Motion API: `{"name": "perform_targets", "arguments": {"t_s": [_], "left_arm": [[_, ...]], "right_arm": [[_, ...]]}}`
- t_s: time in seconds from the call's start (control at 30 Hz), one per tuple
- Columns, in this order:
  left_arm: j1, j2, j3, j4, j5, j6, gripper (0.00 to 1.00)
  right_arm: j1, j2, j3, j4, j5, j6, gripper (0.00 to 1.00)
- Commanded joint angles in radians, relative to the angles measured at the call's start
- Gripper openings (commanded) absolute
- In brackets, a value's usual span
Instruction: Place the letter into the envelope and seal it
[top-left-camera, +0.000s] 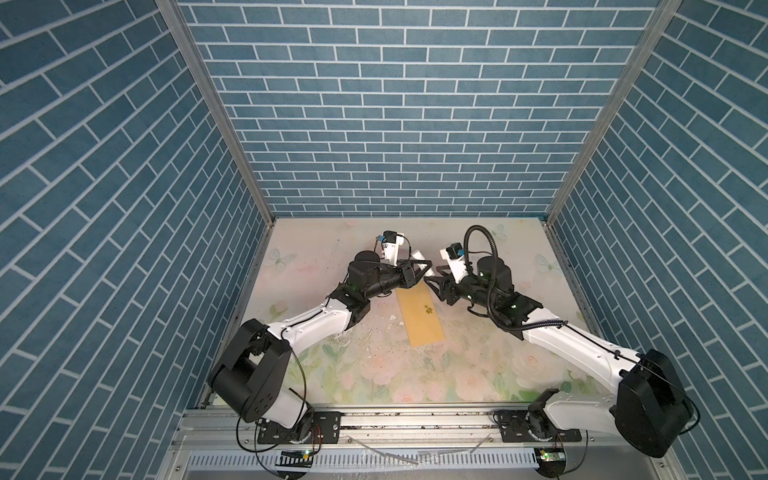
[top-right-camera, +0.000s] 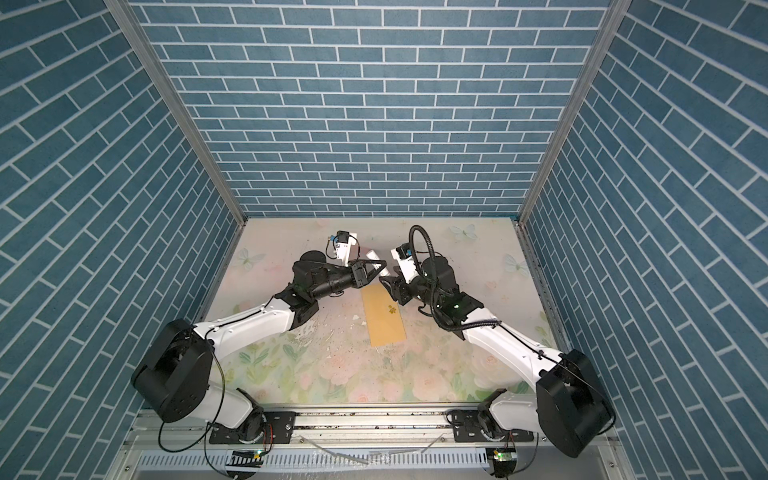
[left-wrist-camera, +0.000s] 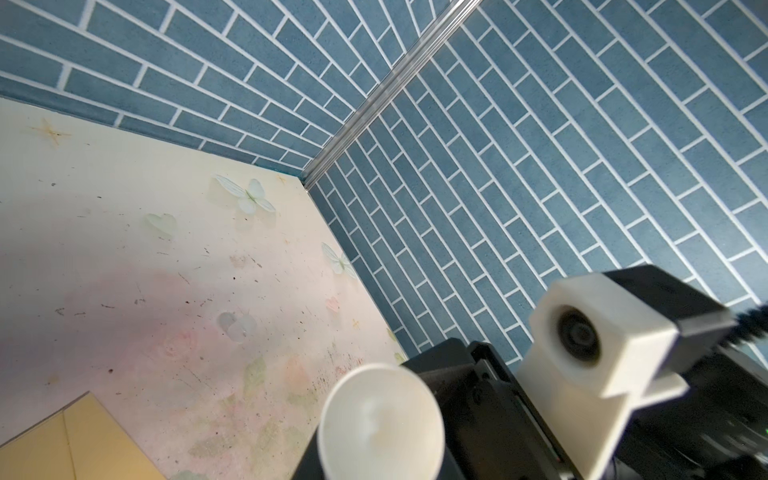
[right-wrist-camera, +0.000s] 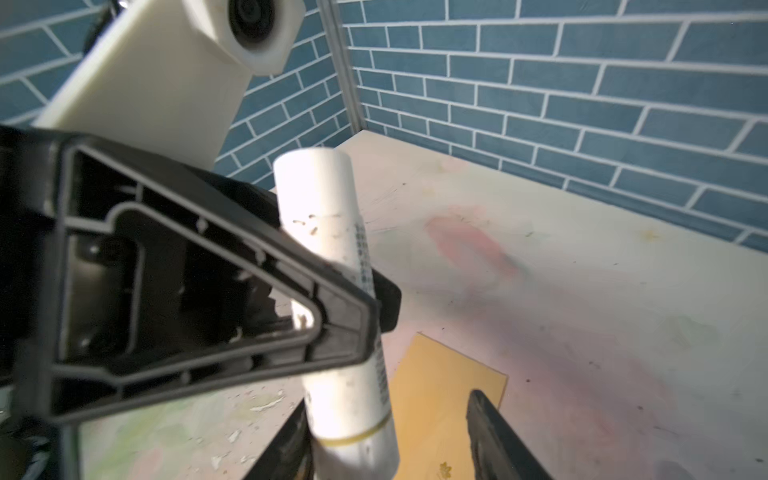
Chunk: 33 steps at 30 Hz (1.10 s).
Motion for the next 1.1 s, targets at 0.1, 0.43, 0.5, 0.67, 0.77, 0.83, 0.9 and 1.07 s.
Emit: {"name": "perform_targets", "arguments": {"t_s": [0.1,0.43,0.5,0.67,0.77,0.83,0.9,1.07], "left_arm": [[0.007,-0.01,0.012,-0.003,0.042,0.015,0.0],[0.008,-0.021,-0.006,0.006,0.036,0.005,0.0],[0.008,-0.021,-0.008,0.006,0.036,0.004,0.0],[0.008,-0.019,-0.008,0.002,0.034,0.007,0.0],[0.007,-0.018,-0.015,0.001,0.022,0.011,0.0],[0.005,-0.018,-0.02,-0.006,0.01,0.015,0.0],[0.003,-0.017,-0.02,-0.02,-0.004,0.025,0.0],[-0.003,-0.004,-0.007,-0.047,-0.019,0.042,0.0]], "right_arm": [[-0.066,0.027,-0.064,0.158,-0.279,0.159,0.46],[-0.075,0.043,-0.069,0.233,-0.318,0.207,0.23],[-0.075,0.044,-0.068,0.236,-0.321,0.21,0.15],[-0.075,0.045,-0.06,0.229,-0.295,0.221,0.03],[-0.073,0.034,-0.055,0.206,-0.216,0.225,0.0],[-0.054,0.019,-0.034,0.139,-0.067,0.216,0.0],[0.009,0.002,0.001,0.028,0.194,0.155,0.0],[0.273,0.086,0.124,-0.054,1.014,-0.138,0.0]]}}
